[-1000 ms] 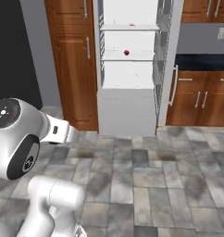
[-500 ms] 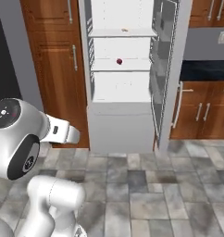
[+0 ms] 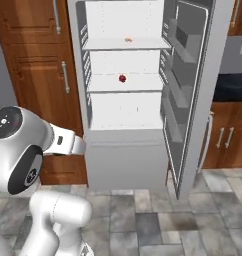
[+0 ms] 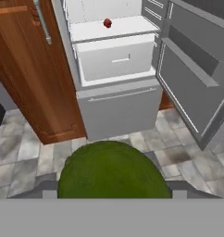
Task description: Transport the steak and lime to the fridge. Place the steak on the rack containing meat and place the lime on the rack containing the vegetable, ensuring meats and vegetables are on different racks.
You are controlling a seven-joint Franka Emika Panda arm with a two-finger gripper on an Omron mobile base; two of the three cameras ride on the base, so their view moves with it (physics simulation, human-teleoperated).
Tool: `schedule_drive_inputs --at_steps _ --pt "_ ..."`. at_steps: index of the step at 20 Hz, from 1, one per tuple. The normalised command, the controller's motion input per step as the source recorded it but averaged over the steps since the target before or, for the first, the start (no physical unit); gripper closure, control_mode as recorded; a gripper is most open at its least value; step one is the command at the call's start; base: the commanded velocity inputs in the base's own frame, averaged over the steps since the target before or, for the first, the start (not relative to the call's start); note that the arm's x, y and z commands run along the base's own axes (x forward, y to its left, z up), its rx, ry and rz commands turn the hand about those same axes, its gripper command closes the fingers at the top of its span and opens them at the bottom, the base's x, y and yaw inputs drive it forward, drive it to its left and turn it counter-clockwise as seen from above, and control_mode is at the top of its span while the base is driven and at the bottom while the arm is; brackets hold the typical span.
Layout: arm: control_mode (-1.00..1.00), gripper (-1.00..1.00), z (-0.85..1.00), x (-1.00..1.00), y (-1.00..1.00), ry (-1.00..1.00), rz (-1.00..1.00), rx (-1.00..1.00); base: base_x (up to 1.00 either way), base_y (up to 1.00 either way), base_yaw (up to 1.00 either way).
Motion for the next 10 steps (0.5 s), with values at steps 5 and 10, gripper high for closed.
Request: schedule_drive_inputs --at_steps 5,10 --pt "1.00 1.00 0.00 0.00 0.00 0.00 0.00 0.00 1.00 0.05 -0.06" --pt "1.00 1.00 0.00 0.00 0.00 0.00 0.00 0.00 1.00 0.01 0.00"
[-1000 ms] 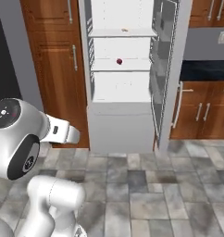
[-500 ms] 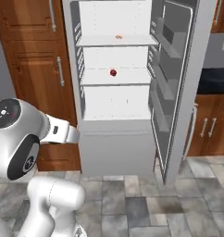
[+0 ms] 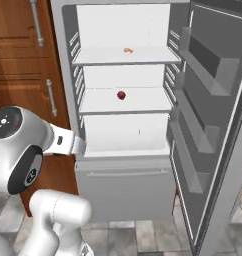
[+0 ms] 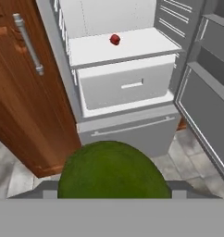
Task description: Transport the steak and lime to the fridge. Place the steak on the rack containing meat and place the lime on the rack containing the vegetable, ensuring meats and vegetables are on different racks.
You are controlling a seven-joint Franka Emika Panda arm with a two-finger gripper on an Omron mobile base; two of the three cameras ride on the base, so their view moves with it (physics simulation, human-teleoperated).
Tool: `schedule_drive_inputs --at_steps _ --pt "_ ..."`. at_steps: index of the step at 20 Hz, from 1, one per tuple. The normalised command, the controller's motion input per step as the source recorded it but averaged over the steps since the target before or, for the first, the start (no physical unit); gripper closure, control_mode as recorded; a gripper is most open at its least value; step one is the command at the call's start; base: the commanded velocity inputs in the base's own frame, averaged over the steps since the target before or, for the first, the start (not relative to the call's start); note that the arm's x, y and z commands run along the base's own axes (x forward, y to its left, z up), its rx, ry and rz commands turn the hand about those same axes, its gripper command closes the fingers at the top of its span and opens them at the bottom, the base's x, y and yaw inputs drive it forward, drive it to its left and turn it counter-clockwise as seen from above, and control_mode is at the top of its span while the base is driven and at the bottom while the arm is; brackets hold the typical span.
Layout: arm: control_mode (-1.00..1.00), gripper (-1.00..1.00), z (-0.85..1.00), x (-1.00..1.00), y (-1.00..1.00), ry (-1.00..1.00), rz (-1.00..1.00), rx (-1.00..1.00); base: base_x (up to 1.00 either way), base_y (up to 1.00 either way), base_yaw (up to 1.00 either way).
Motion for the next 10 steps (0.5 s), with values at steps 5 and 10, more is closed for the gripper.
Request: schedule_drive_inputs --at_steps 5,10 --pt "1.00 1.00 0.00 0.00 0.00 0.00 0.00 0.00 1.00 -0.07 0.00" --pt "1.00 1.00 0.00 0.00 0.00 0.00 0.00 0.00 0.85 -0.38 0.00"
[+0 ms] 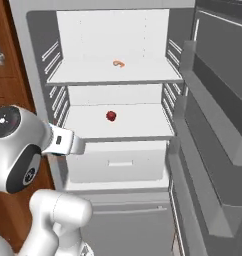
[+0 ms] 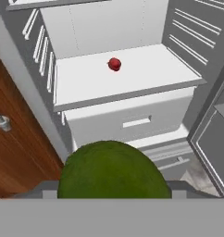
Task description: Transport the steak and lime to the fridge. Place the steak on the rack containing meat and place the lime on the rack containing the vegetable, ensuring meats and vegetables are on different racks.
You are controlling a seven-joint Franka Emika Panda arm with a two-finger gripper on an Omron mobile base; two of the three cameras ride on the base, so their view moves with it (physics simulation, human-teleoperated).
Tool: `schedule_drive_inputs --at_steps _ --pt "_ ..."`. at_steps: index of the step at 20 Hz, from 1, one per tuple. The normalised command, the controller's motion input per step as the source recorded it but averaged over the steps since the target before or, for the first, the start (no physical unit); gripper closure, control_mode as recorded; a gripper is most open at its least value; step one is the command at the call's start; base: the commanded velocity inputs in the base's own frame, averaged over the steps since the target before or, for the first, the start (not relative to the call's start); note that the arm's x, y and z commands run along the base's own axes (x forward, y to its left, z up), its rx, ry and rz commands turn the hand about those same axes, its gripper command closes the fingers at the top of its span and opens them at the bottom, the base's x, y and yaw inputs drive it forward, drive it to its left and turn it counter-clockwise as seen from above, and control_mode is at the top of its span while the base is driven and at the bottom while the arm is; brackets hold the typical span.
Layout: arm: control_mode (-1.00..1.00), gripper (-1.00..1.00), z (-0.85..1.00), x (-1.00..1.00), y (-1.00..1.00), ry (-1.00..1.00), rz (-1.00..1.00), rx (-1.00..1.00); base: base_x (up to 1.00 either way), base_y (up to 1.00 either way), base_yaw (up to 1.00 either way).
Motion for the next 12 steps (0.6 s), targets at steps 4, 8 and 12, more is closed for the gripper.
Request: schedule_drive_inputs --at_steps 4,8,12 --pt "1.00 1.00 0.00 0.00 0.00 0.00 0.00 0.00 0.46 -0.60 0.03" --pt "1.00 1.00 0.00 0.00 0.00 0.00 0.00 0.00 0.06 -0.10 0.01" --pt "1.00 1.00 0.00 0.00 0.00 0.00 0.00 0.00 0.35 0.41 0.00"
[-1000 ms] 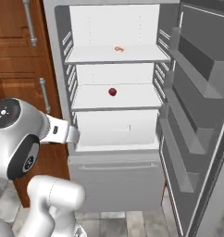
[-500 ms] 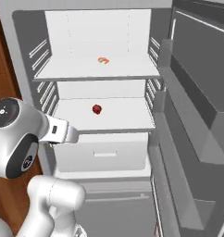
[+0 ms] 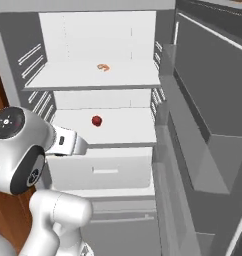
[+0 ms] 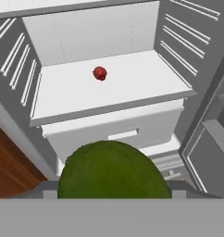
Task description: Transport the steak and lime to the fridge. Place the steak on the rack containing meat and place the lime on the rack containing the vegetable, ensuring meats and vegetables are on different racks.
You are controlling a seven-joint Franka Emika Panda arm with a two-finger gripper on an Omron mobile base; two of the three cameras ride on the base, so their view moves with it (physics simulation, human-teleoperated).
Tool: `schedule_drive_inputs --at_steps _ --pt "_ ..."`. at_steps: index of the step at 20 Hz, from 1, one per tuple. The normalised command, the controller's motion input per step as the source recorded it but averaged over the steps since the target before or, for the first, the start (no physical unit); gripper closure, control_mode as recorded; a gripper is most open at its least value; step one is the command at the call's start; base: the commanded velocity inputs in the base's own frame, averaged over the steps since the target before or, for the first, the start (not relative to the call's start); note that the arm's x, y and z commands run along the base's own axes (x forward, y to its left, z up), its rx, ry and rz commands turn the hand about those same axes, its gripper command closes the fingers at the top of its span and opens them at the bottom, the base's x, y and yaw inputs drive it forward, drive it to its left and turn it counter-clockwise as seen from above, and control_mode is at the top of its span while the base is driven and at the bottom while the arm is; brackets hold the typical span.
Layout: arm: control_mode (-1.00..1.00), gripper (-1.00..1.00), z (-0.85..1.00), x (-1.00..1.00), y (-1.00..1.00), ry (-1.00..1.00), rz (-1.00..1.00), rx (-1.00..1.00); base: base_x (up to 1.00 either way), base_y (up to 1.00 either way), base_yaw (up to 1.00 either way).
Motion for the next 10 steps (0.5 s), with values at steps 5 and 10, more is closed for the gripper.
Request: schedule_drive_inputs --at_steps 5,10 --pt "1.00 1.00 0.00 0.00 0.00 0.00 0.00 0.00 0.28 0.90 -0.03" --pt "1.00 1.00 0.00 0.00 0.00 0.00 0.00 0.00 0.55 0.69 -0.01"
